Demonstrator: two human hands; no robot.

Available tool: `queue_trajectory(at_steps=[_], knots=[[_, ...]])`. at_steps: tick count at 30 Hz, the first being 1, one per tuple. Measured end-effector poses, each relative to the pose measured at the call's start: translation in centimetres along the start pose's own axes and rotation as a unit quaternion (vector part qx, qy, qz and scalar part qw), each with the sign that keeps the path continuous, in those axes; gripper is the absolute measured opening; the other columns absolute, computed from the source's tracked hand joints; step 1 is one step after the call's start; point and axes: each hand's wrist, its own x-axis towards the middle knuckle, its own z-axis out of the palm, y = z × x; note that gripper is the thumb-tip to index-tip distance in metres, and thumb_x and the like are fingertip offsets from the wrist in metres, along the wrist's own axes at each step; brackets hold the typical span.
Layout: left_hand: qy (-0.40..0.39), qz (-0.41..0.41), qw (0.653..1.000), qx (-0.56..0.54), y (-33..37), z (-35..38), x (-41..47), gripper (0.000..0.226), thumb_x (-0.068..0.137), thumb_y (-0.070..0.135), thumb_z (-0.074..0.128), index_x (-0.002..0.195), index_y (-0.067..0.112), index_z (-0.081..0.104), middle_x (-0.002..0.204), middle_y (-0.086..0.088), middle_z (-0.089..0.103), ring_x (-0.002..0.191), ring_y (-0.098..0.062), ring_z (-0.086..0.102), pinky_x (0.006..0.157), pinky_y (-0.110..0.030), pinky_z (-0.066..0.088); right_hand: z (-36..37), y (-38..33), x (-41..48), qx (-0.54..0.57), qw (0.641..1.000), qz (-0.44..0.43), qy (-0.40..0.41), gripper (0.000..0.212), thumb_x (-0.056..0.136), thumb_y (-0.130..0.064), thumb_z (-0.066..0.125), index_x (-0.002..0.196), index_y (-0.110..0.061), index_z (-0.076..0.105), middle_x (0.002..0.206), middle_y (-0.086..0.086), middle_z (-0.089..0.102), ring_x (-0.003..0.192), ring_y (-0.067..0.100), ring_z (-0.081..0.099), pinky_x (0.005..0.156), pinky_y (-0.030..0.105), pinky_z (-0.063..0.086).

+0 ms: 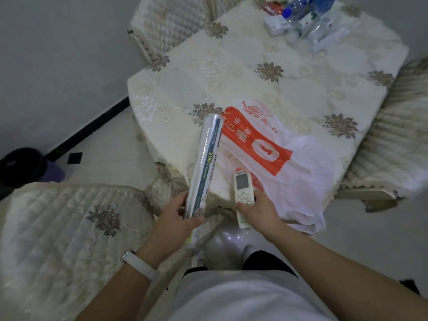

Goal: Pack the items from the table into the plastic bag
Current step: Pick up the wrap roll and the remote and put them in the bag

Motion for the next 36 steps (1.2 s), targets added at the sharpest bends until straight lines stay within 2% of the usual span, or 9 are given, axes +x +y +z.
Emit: queue_trajectory(at_steps=[4, 8, 11, 14, 19, 22, 24, 28, 36], knots=[[-0.083, -0.011, 0.994, 0.066, -1.2, -2.7, 0.7, 0.064, 0.076, 0.010, 0.081, 0.128, 0.038, 0.057, 0.112, 0.010, 0.067, 0.088, 0.000, 0.062, 0.070, -0.010, 0.047, -0.7, -1.9, 0.7, 0.055, 0.992, -0.019, 0.112, 0.038, 0.084, -0.025, 0.070, 0.120, -0.020, 0.058, 0.106, -0.002, 0.068, 0.090, 0.015, 0.064, 0.079, 0.035, 0.054], [-0.169, 0.011, 0.980, 0.109, 0.0, -3.1, 1.9, 0.061, 0.080, 0.006, 0.077, 0.128, 0.037, 0.056, 0.109, 0.014, 0.067, 0.082, 0.011, 0.060, 0.068, -0.005, 0.044, -3.5, -4.0, 1.0, 0.073, 0.982, -0.045, 0.167, 0.014, 0.086, -0.025, 0.069, 0.097, -0.027, 0.062, 0.085, -0.010, 0.068, 0.076, 0.007, 0.066, 0.067, 0.034, 0.057], [-0.177, 0.023, 0.976, 0.122, 1.2, -1.5, 3.4, 0.051, 0.078, 0.018, 0.078, 0.119, 0.044, 0.062, 0.102, 0.012, 0.071, 0.085, 0.003, 0.065, 0.076, -0.020, 0.051, -5.6, -5.0, 1.4, 0.081, 0.974, -0.061, 0.202, 0.018, 0.085, -0.026, 0.071, 0.100, -0.023, 0.062, 0.084, -0.010, 0.067, 0.075, 0.008, 0.066, 0.064, 0.032, 0.056], [-0.181, 0.020, 0.975, 0.131, 2.8, 1.0, 5.0, 0.040, 0.077, 0.024, 0.077, 0.114, 0.032, 0.066, 0.096, 0.007, 0.070, 0.089, -0.014, 0.067, 0.080, -0.032, 0.053, -7.3, -5.3, 2.0, 0.074, 0.971, -0.067, 0.218, 0.026, 0.086, -0.026, 0.069, 0.110, -0.021, 0.060, 0.093, -0.009, 0.067, 0.081, 0.009, 0.065, 0.069, 0.032, 0.055], [-0.151, 0.013, 0.981, 0.119, 5.7, 5.2, 7.3, 0.031, 0.083, 0.025, 0.073, 0.112, 0.025, 0.064, 0.097, 0.007, 0.069, 0.088, -0.016, 0.067, 0.073, -0.030, 0.053, -10.0, -5.4, 3.0, 0.082, 0.968, -0.071, 0.227, 0.029, 0.085, -0.030, 0.070, 0.110, -0.021, 0.059, 0.095, -0.006, 0.068, 0.081, 0.012, 0.067, 0.062, 0.030, 0.056], [-0.122, 0.019, 0.988, 0.092, 7.2, 7.7, 8.9, 0.022, 0.088, 0.030, 0.069, 0.108, 0.024, 0.064, 0.095, 0.006, 0.070, 0.084, -0.013, 0.067, 0.063, -0.023, 0.047, -11.5, -5.2, 3.8, 0.092, 0.970, -0.069, 0.216, 0.031, 0.084, -0.031, 0.070, 0.112, -0.021, 0.060, 0.096, -0.006, 0.068, 0.081, 0.010, 0.067, 0.052, 0.021, 0.051], [-0.104, 0.027, 0.990, 0.088, 7.9, 9.3, 10.3, 0.022, 0.088, 0.029, 0.069, 0.108, 0.022, 0.063, 0.096, 0.005, 0.070, 0.083, -0.011, 0.066, 0.062, -0.021, 0.045, -12.2, -5.0, 4.5, 0.095, 0.971, -0.066, 0.211, 0.031, 0.084, -0.031, 0.071, 0.111, -0.021, 0.060, 0.096, -0.006, 0.068, 0.081, 0.011, 0.067, 0.057, 0.025, 0.053], [-0.069, 0.034, 0.993, 0.091, 8.3, 12.1, 13.3, 0.025, 0.091, 0.027, 0.067, 0.114, 0.027, 0.057, 0.100, 0.011, 0.065, 0.088, -0.007, 0.063, 0.066, -0.021, 0.045, -13.0, -4.1, 5.7, 0.091, 0.975, -0.057, 0.196, 0.027, 0.084, -0.029, 0.070, 0.108, -0.020, 0.061, 0.092, -0.008, 0.068, 0.082, 0.011, 0.066, 0.066, 0.029, 0.053], [0.007, 0.056, 0.970, 0.237, 6.5, 14.0, 18.5, 0.045, 0.086, 0.047, 0.062, 0.123, 0.021, 0.056, 0.107, -0.005, 0.060, 0.093, -0.025, 0.061, 0.083, -0.040, 0.053, -13.7, -2.2, 7.3, 0.098, 0.980, -0.040, 0.167, 0.024, 0.086, -0.027, 0.069, 0.107, -0.020, 0.059, 0.090, -0.011, 0.066, 0.077, 0.004, 0.063, 0.060, 0.022, 0.048]])
